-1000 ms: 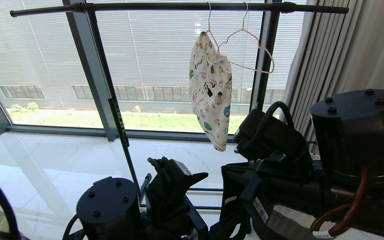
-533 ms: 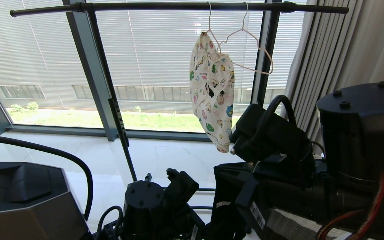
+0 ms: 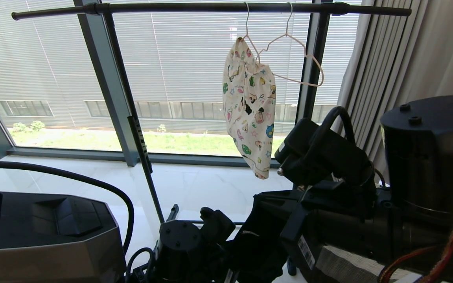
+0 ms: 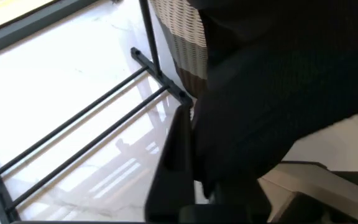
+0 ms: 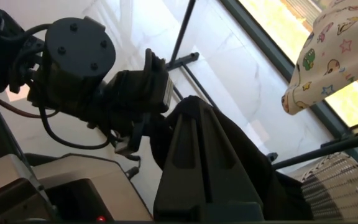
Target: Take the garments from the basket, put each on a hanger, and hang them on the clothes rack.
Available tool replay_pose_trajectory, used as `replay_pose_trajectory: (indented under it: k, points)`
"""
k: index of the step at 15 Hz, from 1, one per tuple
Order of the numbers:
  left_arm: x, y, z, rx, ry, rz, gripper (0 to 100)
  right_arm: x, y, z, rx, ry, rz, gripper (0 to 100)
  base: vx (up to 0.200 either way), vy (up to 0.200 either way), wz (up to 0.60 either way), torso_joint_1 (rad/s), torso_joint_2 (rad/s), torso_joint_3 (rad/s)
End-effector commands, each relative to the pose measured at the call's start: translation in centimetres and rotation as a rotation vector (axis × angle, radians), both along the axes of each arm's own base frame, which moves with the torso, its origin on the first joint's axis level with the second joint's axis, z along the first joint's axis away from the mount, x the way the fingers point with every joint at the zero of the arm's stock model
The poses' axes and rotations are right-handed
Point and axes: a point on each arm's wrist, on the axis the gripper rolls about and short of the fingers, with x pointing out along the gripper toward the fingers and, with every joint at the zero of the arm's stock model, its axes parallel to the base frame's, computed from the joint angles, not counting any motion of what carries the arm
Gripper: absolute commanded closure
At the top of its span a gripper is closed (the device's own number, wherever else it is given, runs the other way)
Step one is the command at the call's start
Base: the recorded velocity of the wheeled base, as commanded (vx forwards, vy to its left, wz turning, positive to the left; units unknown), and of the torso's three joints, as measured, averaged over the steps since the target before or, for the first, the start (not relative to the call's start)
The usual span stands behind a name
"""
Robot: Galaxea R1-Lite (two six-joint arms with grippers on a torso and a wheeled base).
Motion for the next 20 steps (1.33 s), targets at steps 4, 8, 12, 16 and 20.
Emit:
replay_pose_trajectory:
  k: [4,8,12,16,20]
  points:
    - [-0.1,0.5,0.6,-0.009,-0.113,0.112,100,1.7,-1.3,-1.9,-0.001,0.099,-0.121,100,0.000,0.000,0.00,0.000,0.00,0.000]
    - [0.3,4.5,3.5,0.045,-0.228,0.229,100,3.7,-1.7,-2.5,0.003,0.114,-0.184,100,0.000,0.000,0.00,0.000,0.00,0.000]
    - [0.0,10.8,13.6,0.075,-0.180,0.415,100,7.2,3.2,-3.1,0.126,0.096,-0.202,100,0.000,0.000,0.00,0.000,0.00,0.000]
    - [-2.2,12.4,23.8,0.054,-0.148,0.364,100,8.8,6.2,-0.3,0.235,0.037,-0.187,100,0.000,0.000,0.00,0.000,0.00,0.000]
    - [-3.2,10.2,28.7,0.030,-0.178,0.240,100,8.2,2.1,2.0,0.279,0.010,-0.236,100,0.000,0.000,0.00,0.000,0.00,0.000]
